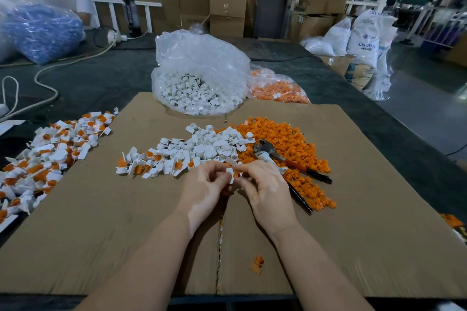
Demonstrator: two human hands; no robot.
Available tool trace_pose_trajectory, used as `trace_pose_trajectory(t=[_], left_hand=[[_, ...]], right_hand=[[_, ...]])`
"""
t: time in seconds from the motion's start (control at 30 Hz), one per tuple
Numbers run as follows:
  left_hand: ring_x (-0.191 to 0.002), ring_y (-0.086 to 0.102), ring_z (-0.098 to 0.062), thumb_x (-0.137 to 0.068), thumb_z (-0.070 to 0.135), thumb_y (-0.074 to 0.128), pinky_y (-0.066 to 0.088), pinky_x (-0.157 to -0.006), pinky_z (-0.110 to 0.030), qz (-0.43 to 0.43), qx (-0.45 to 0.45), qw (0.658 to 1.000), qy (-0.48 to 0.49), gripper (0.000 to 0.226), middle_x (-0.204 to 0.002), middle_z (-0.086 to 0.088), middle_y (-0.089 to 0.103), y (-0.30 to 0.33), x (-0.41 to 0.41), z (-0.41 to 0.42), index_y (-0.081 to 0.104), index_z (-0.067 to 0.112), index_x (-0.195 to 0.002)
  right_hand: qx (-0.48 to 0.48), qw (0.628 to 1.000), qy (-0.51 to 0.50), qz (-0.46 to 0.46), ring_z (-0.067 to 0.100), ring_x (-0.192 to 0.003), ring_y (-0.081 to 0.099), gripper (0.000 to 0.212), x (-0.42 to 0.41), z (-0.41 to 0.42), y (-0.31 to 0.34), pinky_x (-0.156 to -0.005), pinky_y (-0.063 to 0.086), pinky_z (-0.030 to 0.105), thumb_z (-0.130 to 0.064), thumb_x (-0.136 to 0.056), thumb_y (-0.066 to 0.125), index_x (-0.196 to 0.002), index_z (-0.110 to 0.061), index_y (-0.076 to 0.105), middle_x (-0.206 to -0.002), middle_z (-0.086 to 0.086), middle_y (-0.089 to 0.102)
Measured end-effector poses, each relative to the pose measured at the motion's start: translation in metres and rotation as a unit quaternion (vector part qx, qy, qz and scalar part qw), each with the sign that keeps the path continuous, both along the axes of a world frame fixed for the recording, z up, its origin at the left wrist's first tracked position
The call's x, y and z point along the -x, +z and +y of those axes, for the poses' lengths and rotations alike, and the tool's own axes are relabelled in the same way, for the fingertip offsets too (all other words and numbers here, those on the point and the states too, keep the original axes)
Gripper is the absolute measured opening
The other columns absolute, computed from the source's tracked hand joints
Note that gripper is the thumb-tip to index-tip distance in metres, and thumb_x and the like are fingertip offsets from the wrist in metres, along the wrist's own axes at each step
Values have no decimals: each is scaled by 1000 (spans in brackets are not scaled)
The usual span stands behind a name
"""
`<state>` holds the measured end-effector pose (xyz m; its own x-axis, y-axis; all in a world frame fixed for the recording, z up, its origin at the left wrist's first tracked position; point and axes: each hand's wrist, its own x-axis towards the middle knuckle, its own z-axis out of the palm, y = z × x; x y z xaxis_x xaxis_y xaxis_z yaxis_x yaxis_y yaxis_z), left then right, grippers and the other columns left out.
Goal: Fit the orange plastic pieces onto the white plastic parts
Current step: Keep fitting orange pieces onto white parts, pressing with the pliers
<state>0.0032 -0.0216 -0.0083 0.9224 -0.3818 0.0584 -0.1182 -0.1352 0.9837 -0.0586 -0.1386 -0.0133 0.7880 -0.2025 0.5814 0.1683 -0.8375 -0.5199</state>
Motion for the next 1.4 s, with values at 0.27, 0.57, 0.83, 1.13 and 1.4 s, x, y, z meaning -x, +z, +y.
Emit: trace_pose_trajectory(t=[0.27,0.57,0.83,1.13,1.4], left_hand=[[-58,60,-10,-85,8,65,46,-54,-13,2,0,1000,7,12,-72,-17,65,-2,-3,-2,64,-1,-92],[-53,56,-6,-85,10,64,47,-55,-15,17,6,1000,17,6,-58,-1,62,-6,-10,-7,64,12,-80],[-67,62,-22,-85,13,67,50,-65,-30,92,68,993,39,11,-78,-21,68,-6,-13,-17,66,4,-92],[-55,58,-18,-86,9,65,51,-59,-28,146,132,979,56,14,-63,-12,62,-3,-15,-19,63,-3,-93],[-51,50,-17,-88,7,60,44,-44,-19,179,156,969,59,15,-57,-7,58,-1,-18,-18,61,-5,-98]], right_hand=[[3,1000,-1,-4,17,-89,57,26,-1,0,-1,-82,44,24,-9,-79,71,-105,-13,69,-90,-1,64],[71,911,-303,270,23,-133,29,58,4,-29,13,-110,15,46,-39,-91,45,-142,-15,30,-144,4,36],[133,877,-296,354,27,-125,33,46,0,-40,21,-110,9,58,-48,-86,51,-120,-17,49,-131,6,40],[71,932,-229,270,29,-107,47,35,4,-36,40,-83,38,37,-42,-90,47,-109,-12,45,-114,8,53],[-37,930,-52,363,28,-77,55,34,8,-20,59,-59,36,31,-38,-93,44,-92,-6,57,-81,10,56]])
